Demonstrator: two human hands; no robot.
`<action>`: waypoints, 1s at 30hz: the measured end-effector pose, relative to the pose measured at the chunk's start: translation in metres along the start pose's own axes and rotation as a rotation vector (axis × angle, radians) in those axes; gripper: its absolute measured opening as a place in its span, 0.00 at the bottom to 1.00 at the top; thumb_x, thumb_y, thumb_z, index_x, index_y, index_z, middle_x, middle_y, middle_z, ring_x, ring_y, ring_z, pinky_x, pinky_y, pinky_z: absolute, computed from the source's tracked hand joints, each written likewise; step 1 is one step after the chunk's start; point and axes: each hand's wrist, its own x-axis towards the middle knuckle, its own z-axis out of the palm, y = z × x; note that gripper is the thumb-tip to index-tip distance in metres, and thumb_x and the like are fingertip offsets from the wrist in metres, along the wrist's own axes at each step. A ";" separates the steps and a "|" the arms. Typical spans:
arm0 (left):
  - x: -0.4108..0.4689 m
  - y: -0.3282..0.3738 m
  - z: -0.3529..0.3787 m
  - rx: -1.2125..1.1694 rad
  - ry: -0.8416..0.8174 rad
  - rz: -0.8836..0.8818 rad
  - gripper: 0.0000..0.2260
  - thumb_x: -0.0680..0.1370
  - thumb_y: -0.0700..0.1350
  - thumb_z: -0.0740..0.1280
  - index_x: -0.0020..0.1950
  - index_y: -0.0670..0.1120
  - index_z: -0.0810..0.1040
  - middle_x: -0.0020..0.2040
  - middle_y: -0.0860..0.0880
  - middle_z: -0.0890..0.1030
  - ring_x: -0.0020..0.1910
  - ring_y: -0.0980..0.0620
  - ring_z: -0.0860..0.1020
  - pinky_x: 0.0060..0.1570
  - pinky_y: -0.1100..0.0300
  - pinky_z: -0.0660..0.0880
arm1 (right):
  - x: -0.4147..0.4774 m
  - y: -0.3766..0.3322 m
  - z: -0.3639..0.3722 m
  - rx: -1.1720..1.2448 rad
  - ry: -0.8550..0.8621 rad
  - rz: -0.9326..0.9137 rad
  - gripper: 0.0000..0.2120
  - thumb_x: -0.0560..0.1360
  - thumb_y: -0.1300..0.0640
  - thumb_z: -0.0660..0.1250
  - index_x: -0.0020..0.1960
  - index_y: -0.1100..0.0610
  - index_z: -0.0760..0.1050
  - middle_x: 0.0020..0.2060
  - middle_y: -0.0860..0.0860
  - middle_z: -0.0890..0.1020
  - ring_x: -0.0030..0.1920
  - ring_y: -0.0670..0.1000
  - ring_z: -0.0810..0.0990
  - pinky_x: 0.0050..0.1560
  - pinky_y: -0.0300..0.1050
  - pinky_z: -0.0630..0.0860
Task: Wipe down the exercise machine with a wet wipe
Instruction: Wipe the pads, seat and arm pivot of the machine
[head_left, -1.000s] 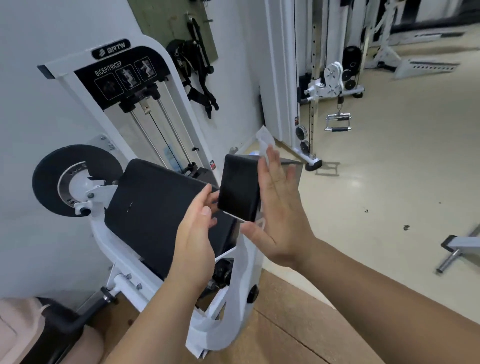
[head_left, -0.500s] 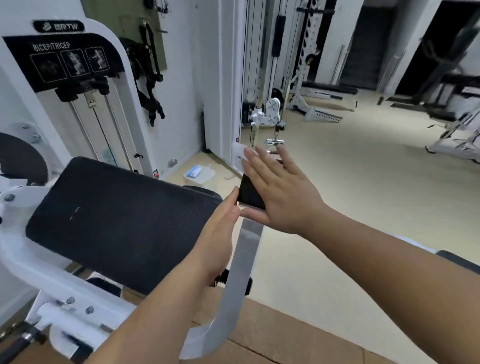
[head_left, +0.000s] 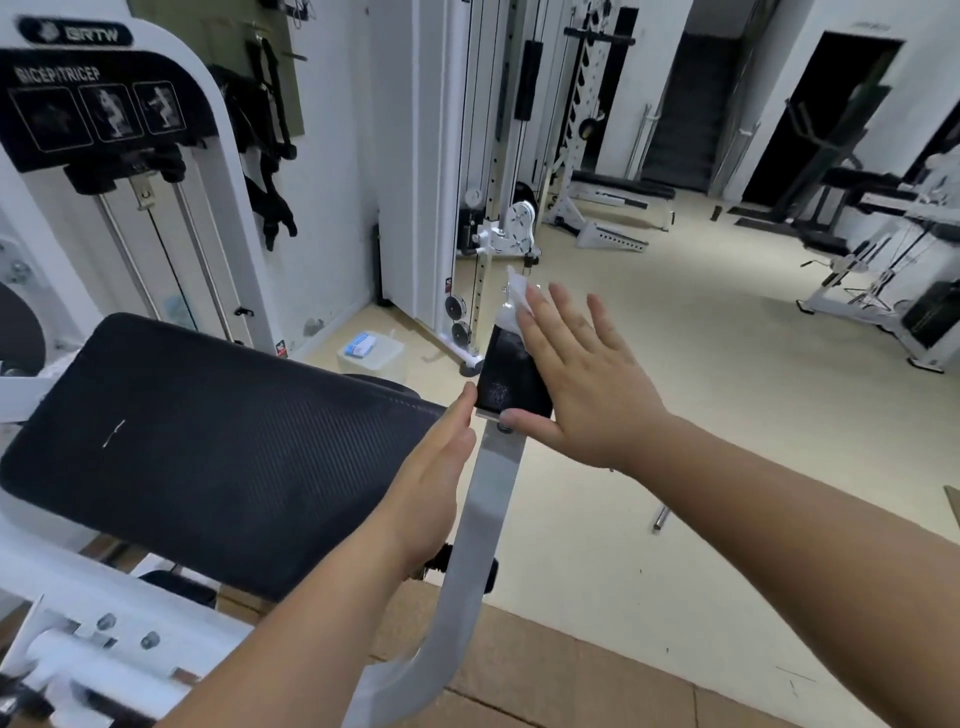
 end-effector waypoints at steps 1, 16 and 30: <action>0.000 -0.004 -0.001 0.003 0.013 0.006 0.23 0.83 0.59 0.50 0.80 0.67 0.55 0.79 0.67 0.58 0.77 0.67 0.56 0.80 0.50 0.56 | -0.005 -0.011 0.006 0.028 0.018 0.006 0.49 0.78 0.25 0.46 0.84 0.61 0.48 0.83 0.59 0.47 0.83 0.60 0.42 0.81 0.62 0.40; -0.034 -0.114 -0.009 0.990 -0.188 -0.118 0.32 0.79 0.52 0.60 0.82 0.50 0.54 0.81 0.55 0.58 0.80 0.51 0.56 0.78 0.39 0.52 | -0.117 -0.106 0.103 0.127 -0.285 -0.229 0.43 0.82 0.30 0.49 0.84 0.59 0.48 0.84 0.56 0.43 0.83 0.56 0.38 0.80 0.59 0.45; -0.034 -0.122 -0.005 1.075 -0.216 -0.150 0.36 0.81 0.55 0.61 0.83 0.50 0.44 0.83 0.55 0.39 0.82 0.46 0.38 0.78 0.38 0.45 | -0.129 -0.119 0.121 0.189 -0.288 -0.192 0.40 0.82 0.30 0.47 0.84 0.53 0.46 0.84 0.50 0.40 0.81 0.64 0.34 0.80 0.64 0.40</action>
